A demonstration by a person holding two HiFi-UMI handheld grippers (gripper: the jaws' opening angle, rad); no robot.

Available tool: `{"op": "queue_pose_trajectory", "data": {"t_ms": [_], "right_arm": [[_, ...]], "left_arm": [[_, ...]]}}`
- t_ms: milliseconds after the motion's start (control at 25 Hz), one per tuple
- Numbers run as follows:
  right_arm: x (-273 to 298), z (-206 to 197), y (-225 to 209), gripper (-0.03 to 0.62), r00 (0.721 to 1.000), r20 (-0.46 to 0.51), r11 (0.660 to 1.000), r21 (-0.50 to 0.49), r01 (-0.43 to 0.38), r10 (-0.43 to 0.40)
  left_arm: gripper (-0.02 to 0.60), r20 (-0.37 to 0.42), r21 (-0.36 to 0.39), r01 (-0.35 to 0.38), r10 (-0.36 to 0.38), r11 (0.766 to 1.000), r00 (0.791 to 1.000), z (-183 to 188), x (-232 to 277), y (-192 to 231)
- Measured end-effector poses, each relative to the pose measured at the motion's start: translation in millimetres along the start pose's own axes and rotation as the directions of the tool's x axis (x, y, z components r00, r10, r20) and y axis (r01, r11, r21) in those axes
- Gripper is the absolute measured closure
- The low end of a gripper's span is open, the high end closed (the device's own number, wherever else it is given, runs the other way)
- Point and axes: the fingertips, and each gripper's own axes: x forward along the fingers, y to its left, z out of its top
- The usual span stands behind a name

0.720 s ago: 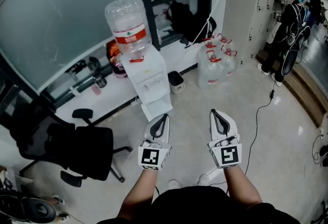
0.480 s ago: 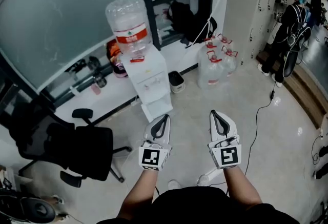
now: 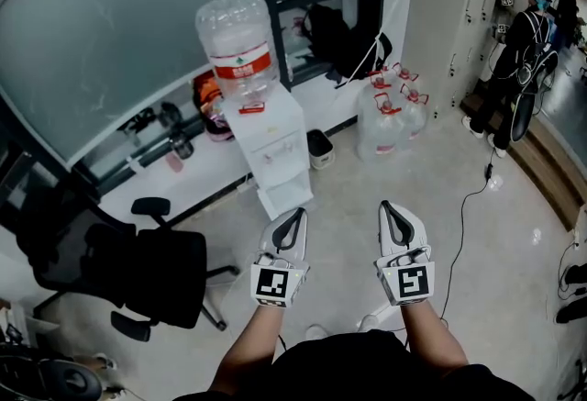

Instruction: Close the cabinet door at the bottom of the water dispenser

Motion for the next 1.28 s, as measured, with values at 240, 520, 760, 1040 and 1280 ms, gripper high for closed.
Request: {"op": "queue_pose_trajectory", "data": {"t_ms": [240, 520, 760, 1040, 1280], "right_arm": [[6, -6, 14, 0.591, 1.0, -0.015, 1.0, -0.001, 0.009, -0.009], [22, -16, 17, 0.591, 1.0, -0.018, 1.0, -0.005, -0.015, 0.015], [50, -35, -4, 0.591, 0.998, -0.029, 0.998, -0.006, -0.063, 0.063], [91, -64, -46, 0.591, 0.99, -0.054, 0.991, 0.022, -0.132, 0.133], [122, -91, -86, 0.591, 0.981, -0.073, 0.982, 0.06, -0.177, 0.181]], "left_arm": [[0.565, -0.03, -0.001, 0.008, -0.008, 1.0, 1.0, -13, -8, 13], [0.565, -0.05, -0.01, 0.004, -0.004, 1.0, 0.999, -22, 1, 23], [0.565, -0.09, -0.016, -0.018, 0.017, 1.0, 0.996, -38, 30, 28], [0.565, -0.118, -0.032, -0.063, 0.059, 0.998, 0.991, -54, 86, 29], [0.565, -0.154, -0.046, -0.108, 0.099, 0.993, 0.983, -67, 130, 26]]}}
